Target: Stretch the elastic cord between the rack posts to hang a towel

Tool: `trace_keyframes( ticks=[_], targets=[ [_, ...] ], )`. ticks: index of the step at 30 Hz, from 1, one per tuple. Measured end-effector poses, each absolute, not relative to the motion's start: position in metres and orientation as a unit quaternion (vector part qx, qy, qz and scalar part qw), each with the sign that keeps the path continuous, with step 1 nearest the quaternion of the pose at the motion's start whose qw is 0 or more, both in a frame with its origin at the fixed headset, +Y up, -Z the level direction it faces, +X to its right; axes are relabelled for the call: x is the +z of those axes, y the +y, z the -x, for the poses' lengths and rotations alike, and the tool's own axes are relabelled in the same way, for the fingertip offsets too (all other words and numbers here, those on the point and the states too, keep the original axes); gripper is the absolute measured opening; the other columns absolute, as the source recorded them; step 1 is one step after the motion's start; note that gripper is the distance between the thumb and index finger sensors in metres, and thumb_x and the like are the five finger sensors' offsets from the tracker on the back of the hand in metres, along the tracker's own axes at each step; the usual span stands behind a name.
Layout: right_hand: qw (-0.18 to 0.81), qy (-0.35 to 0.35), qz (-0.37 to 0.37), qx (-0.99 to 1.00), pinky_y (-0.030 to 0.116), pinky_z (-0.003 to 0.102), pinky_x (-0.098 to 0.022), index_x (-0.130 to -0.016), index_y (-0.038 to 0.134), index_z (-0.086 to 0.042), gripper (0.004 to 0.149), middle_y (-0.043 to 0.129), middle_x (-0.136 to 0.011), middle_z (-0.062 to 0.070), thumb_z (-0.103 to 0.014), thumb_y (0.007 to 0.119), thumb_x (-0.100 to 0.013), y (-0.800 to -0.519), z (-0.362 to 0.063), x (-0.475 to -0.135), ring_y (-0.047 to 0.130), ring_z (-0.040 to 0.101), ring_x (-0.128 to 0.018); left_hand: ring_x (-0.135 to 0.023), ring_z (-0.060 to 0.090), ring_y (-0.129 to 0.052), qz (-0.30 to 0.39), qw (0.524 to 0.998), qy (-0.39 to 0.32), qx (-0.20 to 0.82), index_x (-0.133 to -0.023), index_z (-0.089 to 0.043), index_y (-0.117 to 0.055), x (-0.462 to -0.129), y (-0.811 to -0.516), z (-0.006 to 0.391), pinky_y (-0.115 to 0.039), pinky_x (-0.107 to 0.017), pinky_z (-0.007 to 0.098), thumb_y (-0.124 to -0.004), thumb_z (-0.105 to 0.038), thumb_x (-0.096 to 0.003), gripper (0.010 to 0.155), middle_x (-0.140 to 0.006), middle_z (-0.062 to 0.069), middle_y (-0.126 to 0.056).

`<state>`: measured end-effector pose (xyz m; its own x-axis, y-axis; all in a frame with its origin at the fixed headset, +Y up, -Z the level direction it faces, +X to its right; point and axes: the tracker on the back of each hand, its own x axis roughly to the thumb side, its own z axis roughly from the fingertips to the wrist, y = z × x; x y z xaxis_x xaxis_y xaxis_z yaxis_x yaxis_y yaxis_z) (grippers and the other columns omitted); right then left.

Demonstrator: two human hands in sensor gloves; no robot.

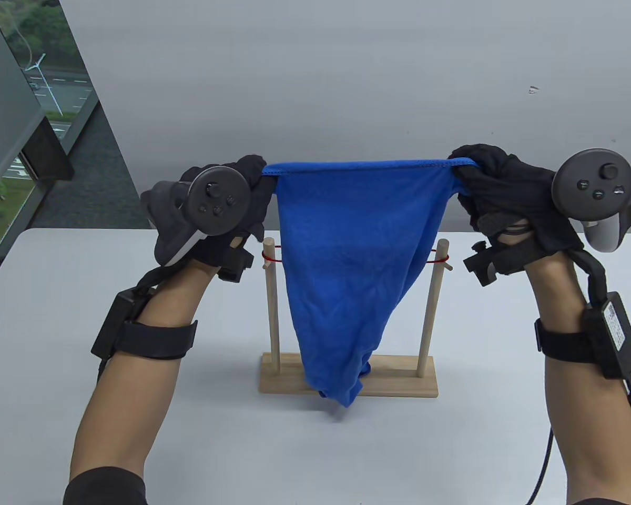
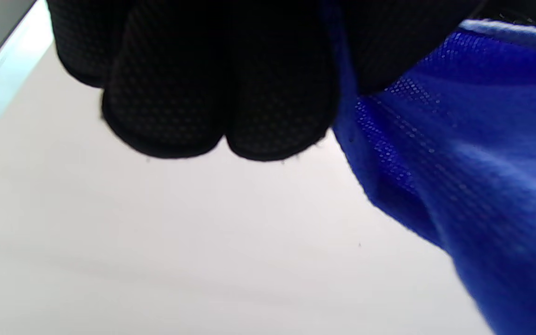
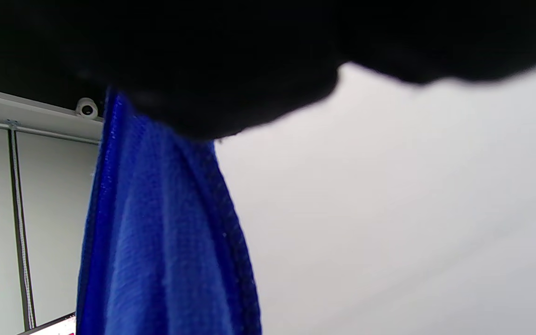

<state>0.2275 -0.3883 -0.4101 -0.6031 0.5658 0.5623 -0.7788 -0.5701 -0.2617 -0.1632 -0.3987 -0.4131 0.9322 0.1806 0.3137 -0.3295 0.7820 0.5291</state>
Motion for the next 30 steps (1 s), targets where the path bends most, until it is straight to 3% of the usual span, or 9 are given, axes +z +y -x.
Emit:
trace_keyframes(
  ticks=[7,14,30],
  targets=[
    [0.398,-0.207,-0.185,0.874,0.087,0.027,-0.004,-0.076,0.087,-0.013,0.042,0.1,-0.03,-0.004,-0.04,0.081,-0.045,-0.422,-0.234,-0.437,0.098,0.005,-0.002,-0.034,0.026,-0.112,-0.206,0.942,-0.14,0.227,-0.065,-0.02,-0.102,-0.443,-0.427,0.182,-0.084,-0.05,0.052,-0.099,-0.048,-0.0357,0.041,-0.036,-0.006,-0.112],
    [0.401,-0.147,-0.162,0.89,0.088,0.028,-0.006,-0.077,0.088,-0.014,0.042,0.101,-0.031,-0.003,-0.04,0.084,-0.044,-0.468,-0.24,-0.453,0.099,0.006,-0.004,-0.035,0.026,-0.112,-0.125,0.948,-0.139,0.259,-0.062,-0.021,-0.104,-0.465,-0.466,0.197,-0.084,-0.05,0.052,-0.101,-0.05,-0.0332,0.041,-0.037,-0.006,-0.113],
    [0.402,-0.048,-0.155,0.901,0.088,0.029,-0.006,-0.075,0.09,-0.014,0.042,0.101,-0.031,-0.002,-0.04,0.086,-0.042,-0.551,-0.244,-0.445,0.1,0.007,-0.004,-0.033,0.027,-0.111,0.03,0.938,-0.136,0.317,-0.061,-0.019,-0.104,-0.463,-0.56,0.208,-0.083,-0.05,0.052,-0.102,-0.049,-0.0336,0.041,-0.035,-0.005,-0.112]
  ],
)
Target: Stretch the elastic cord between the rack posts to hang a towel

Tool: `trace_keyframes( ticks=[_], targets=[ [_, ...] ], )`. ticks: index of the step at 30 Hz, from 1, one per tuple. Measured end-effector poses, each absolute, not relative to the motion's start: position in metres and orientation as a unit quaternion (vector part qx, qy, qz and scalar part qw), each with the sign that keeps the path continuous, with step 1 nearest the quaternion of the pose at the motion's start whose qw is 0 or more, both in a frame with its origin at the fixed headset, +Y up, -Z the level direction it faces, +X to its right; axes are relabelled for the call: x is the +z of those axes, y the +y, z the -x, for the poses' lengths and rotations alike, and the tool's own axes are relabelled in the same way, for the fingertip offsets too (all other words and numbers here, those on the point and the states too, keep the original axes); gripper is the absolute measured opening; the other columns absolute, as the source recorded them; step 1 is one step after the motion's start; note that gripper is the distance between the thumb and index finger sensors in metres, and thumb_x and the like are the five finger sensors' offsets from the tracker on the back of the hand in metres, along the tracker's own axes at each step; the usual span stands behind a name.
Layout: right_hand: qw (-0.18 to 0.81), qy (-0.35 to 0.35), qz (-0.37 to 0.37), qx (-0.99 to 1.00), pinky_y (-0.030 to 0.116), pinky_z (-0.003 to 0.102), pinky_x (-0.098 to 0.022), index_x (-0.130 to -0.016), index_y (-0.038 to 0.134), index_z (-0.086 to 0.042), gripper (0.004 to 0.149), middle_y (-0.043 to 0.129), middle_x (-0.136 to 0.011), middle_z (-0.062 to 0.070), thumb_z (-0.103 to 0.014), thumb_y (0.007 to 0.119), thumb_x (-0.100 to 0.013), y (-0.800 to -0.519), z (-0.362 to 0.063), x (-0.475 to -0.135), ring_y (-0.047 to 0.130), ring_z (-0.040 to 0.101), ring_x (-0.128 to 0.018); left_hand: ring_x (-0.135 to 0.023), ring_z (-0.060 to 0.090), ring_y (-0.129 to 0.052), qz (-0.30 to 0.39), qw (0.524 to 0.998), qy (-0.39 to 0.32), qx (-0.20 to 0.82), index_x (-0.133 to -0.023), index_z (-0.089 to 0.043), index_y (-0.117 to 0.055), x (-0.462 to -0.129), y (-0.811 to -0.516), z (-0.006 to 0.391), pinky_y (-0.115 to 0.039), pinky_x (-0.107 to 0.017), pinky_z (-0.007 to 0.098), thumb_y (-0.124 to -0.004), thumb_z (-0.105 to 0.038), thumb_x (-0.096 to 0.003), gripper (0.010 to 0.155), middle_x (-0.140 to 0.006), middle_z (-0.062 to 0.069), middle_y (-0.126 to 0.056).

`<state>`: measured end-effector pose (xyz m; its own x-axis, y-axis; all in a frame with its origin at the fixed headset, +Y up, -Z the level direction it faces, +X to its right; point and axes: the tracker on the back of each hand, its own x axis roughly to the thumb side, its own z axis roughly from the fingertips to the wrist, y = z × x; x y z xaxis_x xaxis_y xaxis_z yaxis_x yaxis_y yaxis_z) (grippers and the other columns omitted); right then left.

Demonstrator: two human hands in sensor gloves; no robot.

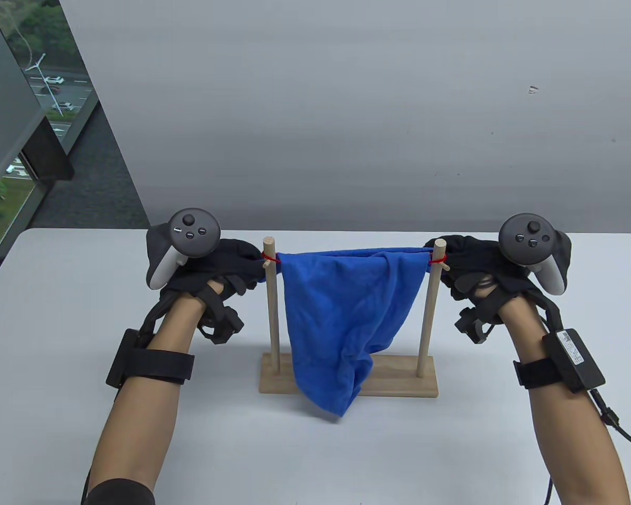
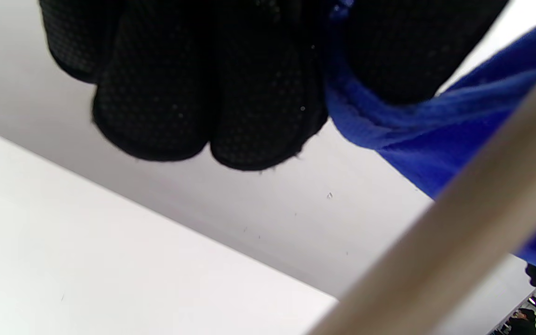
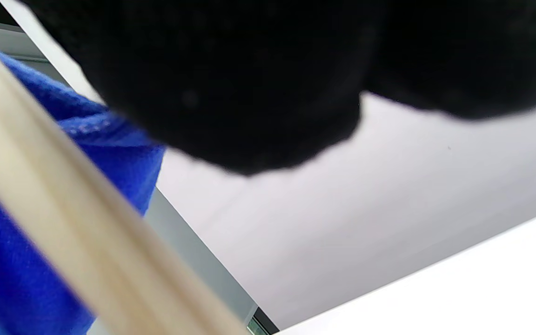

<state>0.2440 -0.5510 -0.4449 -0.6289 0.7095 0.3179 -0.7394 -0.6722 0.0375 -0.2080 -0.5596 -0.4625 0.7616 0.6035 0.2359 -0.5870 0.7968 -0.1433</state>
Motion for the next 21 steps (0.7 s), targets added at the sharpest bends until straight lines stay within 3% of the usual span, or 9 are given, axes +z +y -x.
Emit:
trace_keyframes(
  ticks=[11,21],
  targets=[
    [0.424,0.002,-0.128,0.897,0.088,0.029,-0.005,-0.073,0.091,-0.012,0.041,0.101,-0.029,-0.002,-0.039,0.087,-0.042,-0.606,-0.249,-0.445,0.099,0.007,-0.003,-0.033,0.027,-0.111,0.084,0.939,-0.12,0.311,-0.061,-0.018,-0.104,-0.464,-0.603,0.204,-0.083,-0.05,0.052,-0.101,-0.048,-0.0345,0.04,-0.034,-0.005,-0.112],
    [0.429,0.051,-0.089,0.897,0.088,0.03,-0.005,-0.072,0.092,-0.012,0.042,0.101,-0.029,-0.002,-0.04,0.087,-0.041,-0.66,-0.255,-0.454,0.099,0.007,-0.002,-0.031,0.026,-0.111,0.08,0.939,-0.097,0.319,-0.06,-0.017,-0.104,-0.468,-0.647,0.205,-0.084,-0.05,0.052,-0.101,-0.047,-0.0339,0.04,-0.033,-0.005,-0.112]
  ],
)
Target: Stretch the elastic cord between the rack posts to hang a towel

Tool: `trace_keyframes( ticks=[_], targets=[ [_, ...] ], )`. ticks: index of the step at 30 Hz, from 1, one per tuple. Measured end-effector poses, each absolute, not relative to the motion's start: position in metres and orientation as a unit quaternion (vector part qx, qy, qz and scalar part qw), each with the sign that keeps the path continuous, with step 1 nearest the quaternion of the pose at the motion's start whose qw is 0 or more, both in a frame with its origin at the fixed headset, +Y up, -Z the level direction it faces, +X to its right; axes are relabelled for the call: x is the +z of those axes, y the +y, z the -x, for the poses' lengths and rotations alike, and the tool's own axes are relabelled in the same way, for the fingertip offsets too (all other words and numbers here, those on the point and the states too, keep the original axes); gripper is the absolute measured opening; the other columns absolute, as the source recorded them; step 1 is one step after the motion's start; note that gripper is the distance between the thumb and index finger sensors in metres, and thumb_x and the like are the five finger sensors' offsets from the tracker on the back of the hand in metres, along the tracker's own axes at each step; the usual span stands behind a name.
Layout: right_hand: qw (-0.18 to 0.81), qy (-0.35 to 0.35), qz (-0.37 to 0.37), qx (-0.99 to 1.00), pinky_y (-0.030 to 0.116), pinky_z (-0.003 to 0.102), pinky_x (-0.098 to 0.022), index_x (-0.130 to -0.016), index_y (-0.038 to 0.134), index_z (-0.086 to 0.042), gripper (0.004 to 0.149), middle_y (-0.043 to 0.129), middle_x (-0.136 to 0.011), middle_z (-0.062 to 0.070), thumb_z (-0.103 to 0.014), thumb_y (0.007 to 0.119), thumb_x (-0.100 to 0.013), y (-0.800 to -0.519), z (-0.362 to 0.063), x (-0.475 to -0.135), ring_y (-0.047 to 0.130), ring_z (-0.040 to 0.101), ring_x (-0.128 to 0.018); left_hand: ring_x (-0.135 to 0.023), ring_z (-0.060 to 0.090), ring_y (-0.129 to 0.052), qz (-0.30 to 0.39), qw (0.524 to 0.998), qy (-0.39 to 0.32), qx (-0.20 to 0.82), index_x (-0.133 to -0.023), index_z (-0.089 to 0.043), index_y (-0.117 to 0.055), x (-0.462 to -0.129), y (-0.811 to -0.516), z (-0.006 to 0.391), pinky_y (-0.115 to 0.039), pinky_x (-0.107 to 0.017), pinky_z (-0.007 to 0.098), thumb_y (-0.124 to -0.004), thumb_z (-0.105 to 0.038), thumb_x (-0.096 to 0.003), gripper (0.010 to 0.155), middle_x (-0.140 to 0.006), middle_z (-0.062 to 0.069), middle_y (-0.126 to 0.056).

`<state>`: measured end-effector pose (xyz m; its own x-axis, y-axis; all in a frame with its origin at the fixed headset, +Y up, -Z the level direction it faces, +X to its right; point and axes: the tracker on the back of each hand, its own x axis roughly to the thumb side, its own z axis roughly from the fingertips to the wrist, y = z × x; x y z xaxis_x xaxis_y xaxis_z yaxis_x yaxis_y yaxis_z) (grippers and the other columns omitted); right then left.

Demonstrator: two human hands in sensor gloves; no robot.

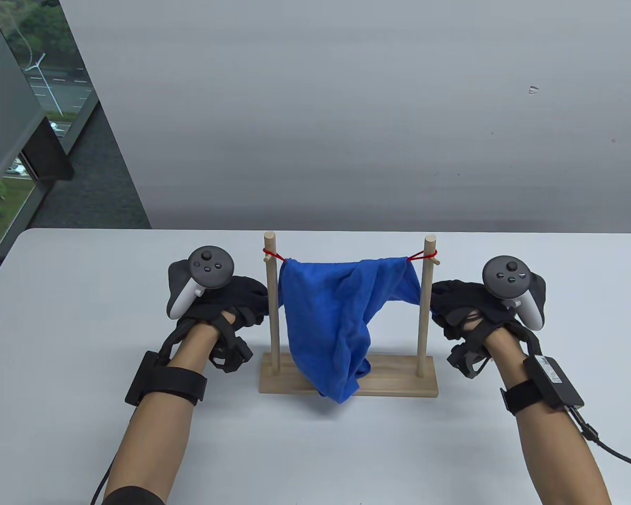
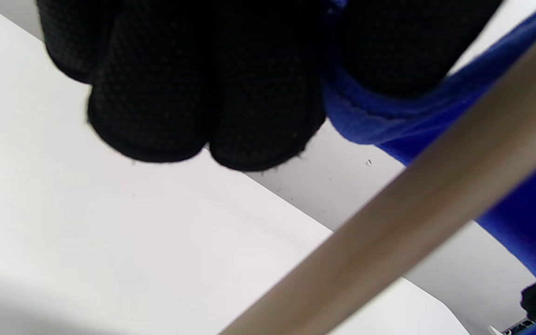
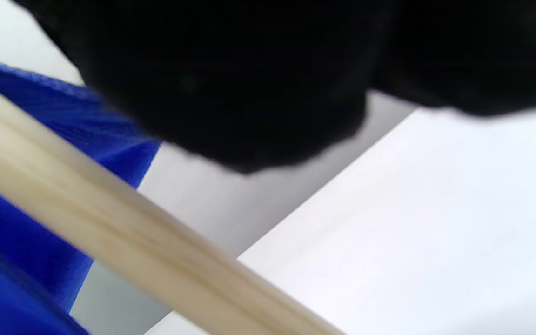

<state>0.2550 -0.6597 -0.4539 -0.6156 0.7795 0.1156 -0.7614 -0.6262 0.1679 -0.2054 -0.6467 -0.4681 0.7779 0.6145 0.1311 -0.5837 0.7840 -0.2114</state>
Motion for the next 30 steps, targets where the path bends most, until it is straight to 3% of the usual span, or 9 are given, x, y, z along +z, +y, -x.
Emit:
trace_keyframes(
  ticks=[19,30],
  targets=[
    [0.401,0.138,-0.026,0.905,0.088,0.03,-0.006,-0.069,0.094,-0.013,0.042,0.101,-0.028,-0.002,-0.041,0.09,-0.039,-0.744,-0.254,-0.467,0.099,0.007,-0.002,-0.031,0.026,-0.112,0.131,0.934,-0.036,0.329,-0.061,-0.017,-0.104,-0.472,-0.735,0.212,-0.084,-0.049,0.052,-0.1,-0.046,-0.0335,0.04,-0.032,-0.006,-0.112],
    [0.385,0.181,-0.001,0.905,0.088,0.03,-0.006,-0.067,0.096,-0.014,0.041,0.101,-0.029,-0.002,-0.042,0.09,-0.038,-0.778,-0.253,-0.471,0.099,0.008,-0.003,-0.03,0.026,-0.112,0.131,0.95,-0.016,0.283,-0.06,-0.017,-0.105,-0.469,-0.764,0.207,-0.085,-0.048,0.051,-0.1,-0.046,-0.0331,0.04,-0.031,-0.006,-0.112]
  ],
)
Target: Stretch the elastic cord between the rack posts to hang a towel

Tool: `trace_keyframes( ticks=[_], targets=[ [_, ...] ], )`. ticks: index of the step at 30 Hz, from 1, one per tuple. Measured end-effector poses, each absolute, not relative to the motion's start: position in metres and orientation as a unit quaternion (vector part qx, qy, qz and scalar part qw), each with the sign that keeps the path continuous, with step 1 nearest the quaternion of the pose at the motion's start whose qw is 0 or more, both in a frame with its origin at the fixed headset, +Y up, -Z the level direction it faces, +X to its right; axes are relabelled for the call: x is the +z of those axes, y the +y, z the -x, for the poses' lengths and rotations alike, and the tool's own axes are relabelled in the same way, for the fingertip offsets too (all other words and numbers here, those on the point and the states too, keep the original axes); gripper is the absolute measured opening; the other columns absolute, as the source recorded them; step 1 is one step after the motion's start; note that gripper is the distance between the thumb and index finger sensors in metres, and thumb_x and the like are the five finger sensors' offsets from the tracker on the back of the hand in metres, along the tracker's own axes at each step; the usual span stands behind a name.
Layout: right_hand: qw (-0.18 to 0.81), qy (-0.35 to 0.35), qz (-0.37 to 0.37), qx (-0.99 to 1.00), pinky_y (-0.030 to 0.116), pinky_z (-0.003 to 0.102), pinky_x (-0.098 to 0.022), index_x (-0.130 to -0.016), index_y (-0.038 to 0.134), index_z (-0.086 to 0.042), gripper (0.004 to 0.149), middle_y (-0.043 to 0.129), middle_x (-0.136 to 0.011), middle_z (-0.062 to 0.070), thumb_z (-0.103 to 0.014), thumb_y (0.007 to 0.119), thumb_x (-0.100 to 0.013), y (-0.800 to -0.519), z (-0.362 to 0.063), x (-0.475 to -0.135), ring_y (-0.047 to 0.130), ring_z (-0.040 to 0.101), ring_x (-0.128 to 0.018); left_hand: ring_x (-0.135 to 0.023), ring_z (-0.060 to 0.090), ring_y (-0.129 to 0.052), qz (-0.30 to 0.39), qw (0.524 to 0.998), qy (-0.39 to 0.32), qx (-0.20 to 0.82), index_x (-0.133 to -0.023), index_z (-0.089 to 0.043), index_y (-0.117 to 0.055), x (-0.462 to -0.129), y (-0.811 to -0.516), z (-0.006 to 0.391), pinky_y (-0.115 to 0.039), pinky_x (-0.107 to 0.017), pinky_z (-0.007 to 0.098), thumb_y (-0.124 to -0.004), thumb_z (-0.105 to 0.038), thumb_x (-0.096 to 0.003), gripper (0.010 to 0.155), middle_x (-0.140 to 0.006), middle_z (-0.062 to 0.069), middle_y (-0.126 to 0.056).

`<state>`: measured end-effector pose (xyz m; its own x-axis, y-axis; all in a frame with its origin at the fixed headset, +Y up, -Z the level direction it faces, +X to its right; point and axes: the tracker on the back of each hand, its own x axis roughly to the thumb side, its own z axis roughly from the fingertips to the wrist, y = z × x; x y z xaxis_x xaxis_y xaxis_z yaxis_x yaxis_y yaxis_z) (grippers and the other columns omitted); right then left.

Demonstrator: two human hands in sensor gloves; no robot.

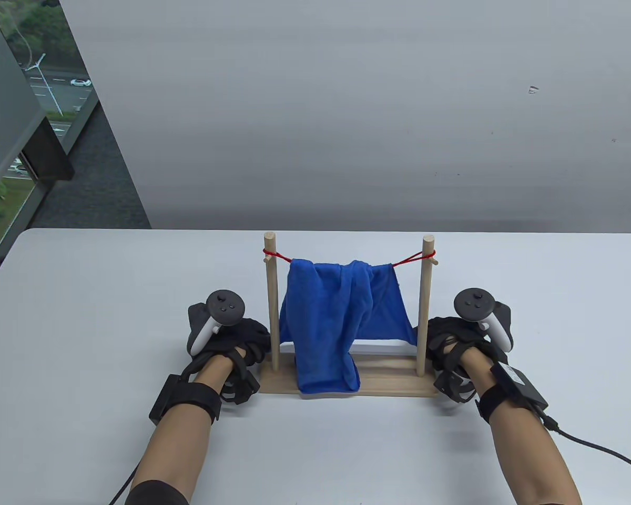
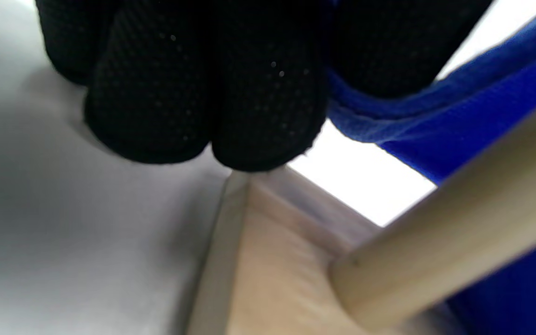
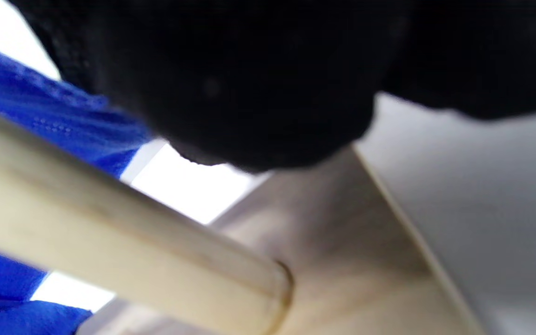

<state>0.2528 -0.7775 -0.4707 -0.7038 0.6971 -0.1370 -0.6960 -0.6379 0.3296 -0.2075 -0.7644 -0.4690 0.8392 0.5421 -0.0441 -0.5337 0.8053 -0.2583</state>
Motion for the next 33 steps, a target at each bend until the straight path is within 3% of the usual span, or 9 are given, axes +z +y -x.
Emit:
trace_keyframes(
  ticks=[6,9,11,14,17,19,23,30,33],
  targets=[
    [0.392,0.183,-0.008,0.901,0.088,0.031,-0.008,-0.067,0.096,-0.015,0.042,0.101,-0.03,-0.002,-0.043,0.089,-0.038,-0.781,-0.252,-0.468,0.099,0.009,-0.005,-0.035,0.027,-0.111,0.143,0.949,-0.037,0.277,-0.062,-0.02,-0.104,-0.469,-0.759,0.205,-0.083,-0.05,0.052,-0.098,-0.048,-0.0342,0.041,-0.036,-0.005,-0.112],
    [0.399,0.167,-0.015,0.902,0.088,0.031,-0.01,-0.069,0.094,-0.016,0.044,0.1,-0.035,-0.001,-0.047,0.086,-0.04,-0.777,-0.254,-0.466,0.1,0.009,-0.009,-0.045,0.03,-0.11,0.142,0.943,-0.05,0.298,-0.066,-0.021,-0.102,-0.468,-0.751,0.206,-0.08,-0.055,0.054,-0.096,-0.049,-0.0356,0.042,-0.046,-0.003,-0.112],
    [0.41,0.168,-0.017,0.897,0.088,0.032,-0.013,-0.073,0.092,-0.014,0.048,0.099,-0.039,0.0,-0.05,0.084,-0.041,-0.774,-0.257,-0.463,0.1,0.01,-0.013,-0.055,0.032,-0.107,0.151,0.936,-0.061,0.311,-0.074,-0.021,-0.098,-0.468,-0.744,0.208,-0.076,-0.059,0.057,-0.093,-0.052,-0.0373,0.048,-0.058,0.0,-0.11],
    [0.431,0.15,-0.032,0.889,0.087,0.038,-0.024,-0.082,0.084,-0.013,0.057,0.095,-0.056,0.007,-0.055,0.08,-0.043,-0.77,-0.262,-0.459,0.102,0.017,-0.029,-0.062,0.036,-0.102,0.17,0.922,-0.071,0.341,-0.082,-0.02,-0.093,-0.466,-0.736,0.213,-0.073,-0.061,0.058,-0.085,-0.056,-0.0419,0.055,-0.067,0.003,-0.107],
    [0.479,0.122,-0.037,0.869,0.082,0.049,-0.038,-0.091,0.073,-0.012,0.068,0.086,-0.074,0.015,-0.061,0.075,-0.044,-0.765,-0.269,-0.453,0.098,0.029,-0.05,-0.071,0.04,-0.097,0.137,0.923,-0.069,0.354,-0.086,-0.019,-0.089,-0.459,-0.724,0.218,-0.066,-0.065,0.062,-0.081,-0.061,-0.0425,0.062,-0.076,0.007,-0.103],
    [0.501,0.1,-0.034,0.859,0.074,0.058,-0.047,-0.097,0.065,-0.012,0.074,0.077,-0.086,0.02,-0.063,0.073,-0.044,-0.76,-0.273,-0.449,0.091,0.037,-0.065,-0.085,0.042,-0.087,0.108,0.927,-0.068,0.351,-0.095,-0.021,-0.08,-0.453,-0.716,0.221,-0.057,-0.069,0.067,-0.077,-0.066,-0.0426,0.07,-0.091,0.01,-0.093],
    [0.531,0.071,-0.045,0.843,0.051,0.072,-0.06,-0.105,0.047,-0.016,0.085,0.051,-0.104,0.021,-0.072,0.065,-0.044,-0.749,-0.281,-0.439,0.063,0.047,-0.093,-0.098,0.045,-0.071,0.073,0.931,-0.081,0.348,-0.104,-0.022,-0.069,-0.434,-0.698,0.225,-0.043,-0.073,0.07,-0.073,-0.07,-0.043,0.077,-0.106,0.012,-0.076],
    [0.481,-0.01,-0.077,0.873,0.02,0.077,-0.061,-0.108,0.022,-0.024,0.094,0.014,-0.111,0.017,-0.077,0.064,-0.043,-0.715,-0.281,-0.41,0.024,0.047,-0.106,-0.109,0.044,-0.056,-0.008,0.959,-0.1,0.264,-0.109,-0.026,-0.061,-0.39,-0.669,0.228,-0.029,-0.072,0.073,-0.066,-0.076,-0.0422,0.084,-0.117,0.011,-0.061],
    [0.445,-0.03,-0.101,0.889,0.015,0.077,-0.06,-0.108,0.02,-0.024,0.095,0.009,-0.111,0.016,-0.079,0.063,-0.043,-0.703,-0.275,-0.391,0.019,0.046,-0.106,-0.11,0.044,-0.054,-0.032,0.967,-0.1,0.234,-0.109,-0.026,-0.06,-0.37,-0.662,0.23,-0.027,-0.072,0.072,-0.065,-0.077,-0.0426,0.084,-0.118,0.011,-0.059]
  ],
)
